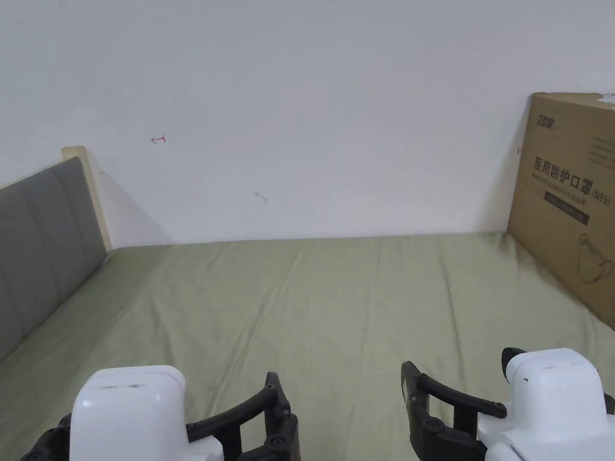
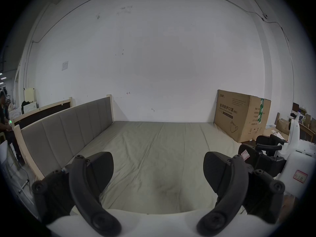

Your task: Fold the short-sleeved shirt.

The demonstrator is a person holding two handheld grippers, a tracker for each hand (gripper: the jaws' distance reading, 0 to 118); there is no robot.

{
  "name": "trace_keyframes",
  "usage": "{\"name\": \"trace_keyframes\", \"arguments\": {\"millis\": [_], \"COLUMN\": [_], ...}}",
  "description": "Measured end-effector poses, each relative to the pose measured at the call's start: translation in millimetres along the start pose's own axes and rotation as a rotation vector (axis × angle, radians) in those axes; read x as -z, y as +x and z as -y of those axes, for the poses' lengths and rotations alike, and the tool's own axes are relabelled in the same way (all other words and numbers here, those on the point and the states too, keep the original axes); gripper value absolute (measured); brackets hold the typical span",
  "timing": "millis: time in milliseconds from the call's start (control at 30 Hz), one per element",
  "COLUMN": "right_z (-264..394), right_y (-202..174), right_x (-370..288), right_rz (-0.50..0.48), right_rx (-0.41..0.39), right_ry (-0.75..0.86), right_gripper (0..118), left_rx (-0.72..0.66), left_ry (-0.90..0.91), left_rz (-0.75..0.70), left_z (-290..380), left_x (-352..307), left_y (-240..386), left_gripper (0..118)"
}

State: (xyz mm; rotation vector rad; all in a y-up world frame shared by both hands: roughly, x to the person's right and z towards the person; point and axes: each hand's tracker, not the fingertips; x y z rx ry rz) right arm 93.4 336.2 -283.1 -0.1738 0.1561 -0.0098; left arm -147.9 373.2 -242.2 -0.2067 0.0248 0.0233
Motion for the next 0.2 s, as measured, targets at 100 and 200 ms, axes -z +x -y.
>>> {"name": "trace_keyframes", "arguments": {"millis": [100,200], "right_z": [0.5,0.8], "right_y": [0.6,0.2], "right_x": [0.5,0.5], "right_rz": [-0.001,0.004], "right_rx": [-0.003,-0.012], "right_ry": [-0.004,-0.004], "right_gripper": [94,94], "left_rx": [0.007,0.009], "left_ry": [0.007,0.009], "left_rz": [0.000,0.005], "left_z": [0.9,1.4], "left_x": [-0.3,0.2], "left_y": [0.8,1.3], "left_gripper": [110,110]}}
